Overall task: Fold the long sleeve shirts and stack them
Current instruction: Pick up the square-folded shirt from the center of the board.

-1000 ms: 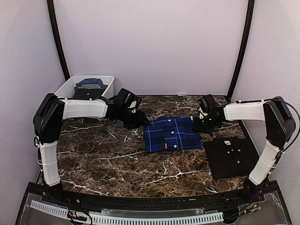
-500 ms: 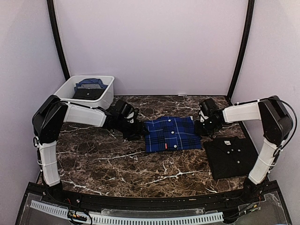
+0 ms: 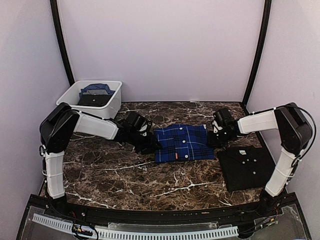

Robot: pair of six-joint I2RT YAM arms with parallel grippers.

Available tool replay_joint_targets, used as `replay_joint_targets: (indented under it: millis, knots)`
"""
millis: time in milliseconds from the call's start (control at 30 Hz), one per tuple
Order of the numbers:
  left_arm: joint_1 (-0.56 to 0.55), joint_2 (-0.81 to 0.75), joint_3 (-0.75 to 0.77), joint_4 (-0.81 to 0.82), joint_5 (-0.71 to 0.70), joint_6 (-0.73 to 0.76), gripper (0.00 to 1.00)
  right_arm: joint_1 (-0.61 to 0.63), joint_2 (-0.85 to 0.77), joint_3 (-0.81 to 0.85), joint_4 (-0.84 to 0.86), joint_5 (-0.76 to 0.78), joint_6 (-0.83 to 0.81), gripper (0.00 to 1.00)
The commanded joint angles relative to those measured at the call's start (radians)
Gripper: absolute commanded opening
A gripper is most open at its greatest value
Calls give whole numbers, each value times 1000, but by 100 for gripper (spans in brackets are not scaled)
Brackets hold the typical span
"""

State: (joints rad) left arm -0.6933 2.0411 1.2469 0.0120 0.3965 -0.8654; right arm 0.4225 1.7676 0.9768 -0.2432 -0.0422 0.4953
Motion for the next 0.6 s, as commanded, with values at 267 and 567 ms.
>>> replay_joint_targets:
  millis: [267,567]
  knots:
    - [-11,29,52,-66,-26,-9,0,18,-20,-44,27,-57,-3,29]
    - [75,-156,-34,-254,-24,189,0,97,-88,-60,25,-89,21,36]
